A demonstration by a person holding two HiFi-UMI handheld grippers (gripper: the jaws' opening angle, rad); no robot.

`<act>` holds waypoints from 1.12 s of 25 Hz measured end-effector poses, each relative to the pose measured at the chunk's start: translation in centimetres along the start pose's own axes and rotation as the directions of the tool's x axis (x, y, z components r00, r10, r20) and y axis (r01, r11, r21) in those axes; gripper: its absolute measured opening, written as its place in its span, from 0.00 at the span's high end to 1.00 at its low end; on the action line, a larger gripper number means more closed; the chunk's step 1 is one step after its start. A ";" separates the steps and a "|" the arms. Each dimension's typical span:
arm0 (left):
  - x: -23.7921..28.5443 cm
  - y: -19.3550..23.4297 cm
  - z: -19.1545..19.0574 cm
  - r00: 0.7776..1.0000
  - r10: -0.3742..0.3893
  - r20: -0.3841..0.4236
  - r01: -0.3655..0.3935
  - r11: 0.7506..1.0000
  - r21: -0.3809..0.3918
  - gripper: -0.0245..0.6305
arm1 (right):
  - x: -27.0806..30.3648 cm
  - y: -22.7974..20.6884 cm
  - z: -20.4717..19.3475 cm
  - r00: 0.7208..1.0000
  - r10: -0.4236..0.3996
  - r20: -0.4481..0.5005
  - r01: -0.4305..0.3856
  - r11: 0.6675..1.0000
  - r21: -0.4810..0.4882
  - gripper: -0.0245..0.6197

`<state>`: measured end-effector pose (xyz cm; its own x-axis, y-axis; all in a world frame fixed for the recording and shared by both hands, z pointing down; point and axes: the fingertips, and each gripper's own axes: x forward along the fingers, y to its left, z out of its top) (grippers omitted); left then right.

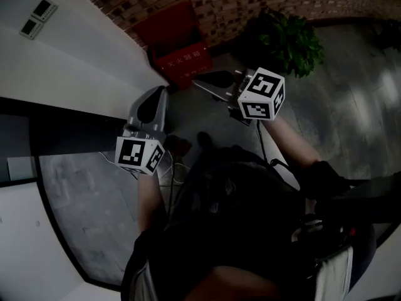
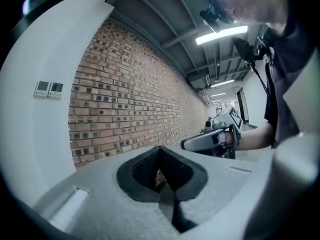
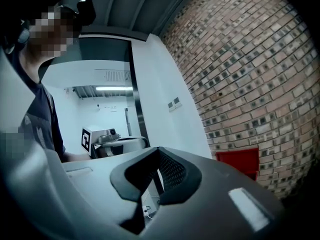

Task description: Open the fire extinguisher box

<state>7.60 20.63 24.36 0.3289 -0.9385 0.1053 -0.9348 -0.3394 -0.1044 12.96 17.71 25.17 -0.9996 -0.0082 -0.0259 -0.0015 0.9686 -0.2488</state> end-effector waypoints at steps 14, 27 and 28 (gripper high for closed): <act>-0.4 -2.5 -1.0 0.997 0.027 -0.067 -0.030 0.998 -0.046 0.96 | -0.8 1.6 -0.5 0.991 0.130 0.019 -0.131 0.983 0.131 0.96; -1.2 -2.2 -2.1 0.996 0.000 -0.087 -0.008 0.996 -0.090 0.96 | 0.3 1.9 -1.2 0.991 0.134 -0.008 -0.131 0.980 0.151 0.96; -1.7 -1.8 -2.3 0.996 0.007 -0.084 -0.015 0.995 -0.097 0.96 | 0.8 1.9 -1.3 0.993 0.119 -0.012 -0.116 0.983 0.145 0.96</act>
<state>8.42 23.00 26.67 0.3101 -0.9320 0.1876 -0.9482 -0.3175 -0.0100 12.11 19.86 25.89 -0.9929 0.1104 -0.0438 0.1188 0.9166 -0.3819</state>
